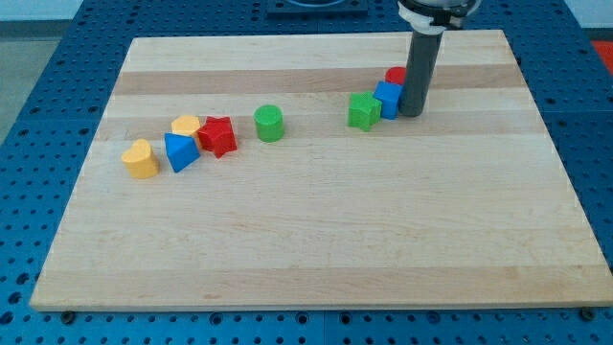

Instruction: Push red circle slightly left

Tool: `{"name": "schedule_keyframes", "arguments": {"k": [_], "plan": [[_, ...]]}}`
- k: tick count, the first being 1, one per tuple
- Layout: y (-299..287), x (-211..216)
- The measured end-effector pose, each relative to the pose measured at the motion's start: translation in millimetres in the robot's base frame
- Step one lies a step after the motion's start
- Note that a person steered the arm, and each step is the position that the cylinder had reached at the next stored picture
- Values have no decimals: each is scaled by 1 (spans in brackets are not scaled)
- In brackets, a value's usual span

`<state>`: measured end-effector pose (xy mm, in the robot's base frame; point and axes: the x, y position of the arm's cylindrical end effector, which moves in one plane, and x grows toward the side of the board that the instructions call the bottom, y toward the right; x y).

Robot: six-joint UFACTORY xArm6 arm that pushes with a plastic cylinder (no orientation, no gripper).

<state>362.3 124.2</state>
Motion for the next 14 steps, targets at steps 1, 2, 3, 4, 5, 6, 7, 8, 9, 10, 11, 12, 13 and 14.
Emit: {"name": "schedule_keyframes", "arguments": {"k": [1,2,3,4,5,6,7,8,9,10,11,12,13,14], "plan": [[1,0],[3,-1],[15,-10],[28,-29],[30,-42],[28,-42],[27,-42],[27,-44],[18,-51],[13,-52],[10,-52],[10,-53],[10,-58],[10,-60]]}}
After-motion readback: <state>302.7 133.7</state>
